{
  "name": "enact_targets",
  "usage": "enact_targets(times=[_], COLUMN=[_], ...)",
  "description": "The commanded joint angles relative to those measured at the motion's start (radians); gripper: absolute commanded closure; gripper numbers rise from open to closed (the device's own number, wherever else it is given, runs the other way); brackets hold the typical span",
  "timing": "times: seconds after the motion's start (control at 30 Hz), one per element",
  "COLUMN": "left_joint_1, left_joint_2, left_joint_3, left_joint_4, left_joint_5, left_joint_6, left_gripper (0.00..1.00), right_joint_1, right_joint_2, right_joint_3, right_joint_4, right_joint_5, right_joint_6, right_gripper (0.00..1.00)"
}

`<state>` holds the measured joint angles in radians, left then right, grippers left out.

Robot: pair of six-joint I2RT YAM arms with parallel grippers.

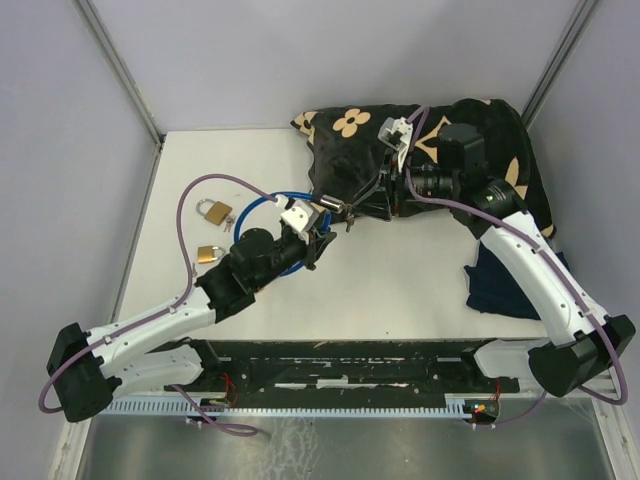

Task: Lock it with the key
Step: Lock the lock.

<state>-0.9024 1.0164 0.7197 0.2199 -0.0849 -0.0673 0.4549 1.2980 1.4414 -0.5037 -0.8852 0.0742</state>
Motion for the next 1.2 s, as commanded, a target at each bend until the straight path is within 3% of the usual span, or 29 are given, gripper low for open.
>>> enact_targets(times=[0.0,0.37,0.93,1.17], left_joint_1=[-0.012,-0.015,-0.014,-0.015], left_joint_2=[0.000,0.002,0.010,0.014], left_joint_3=[0.066,0.070,0.082,0.085], left_joint_4=[0.104,0.102,0.093,0.088], left_joint_5=[-0.034,-0.037,-0.040,-0.037], left_joint_6=[-0.054,-0.063,-0.088,-0.091], left_gripper=[0.97,0.97,0.97,0.97], right_joint_1=[-0.003,0.001,0.031,0.042], right_joint_2=[0.000,0.006,0.012,0.013], right_joint_3=[-0.016,-0.020,-0.008,0.023], right_joint_4=[0.113,0.122,0.053,0.005], right_joint_5=[0.005,0.009,0.061,0.074], right_joint_6=[0.041,0.044,-0.023,-0.079], right_gripper=[0.59,0.77,0.75,0.93])
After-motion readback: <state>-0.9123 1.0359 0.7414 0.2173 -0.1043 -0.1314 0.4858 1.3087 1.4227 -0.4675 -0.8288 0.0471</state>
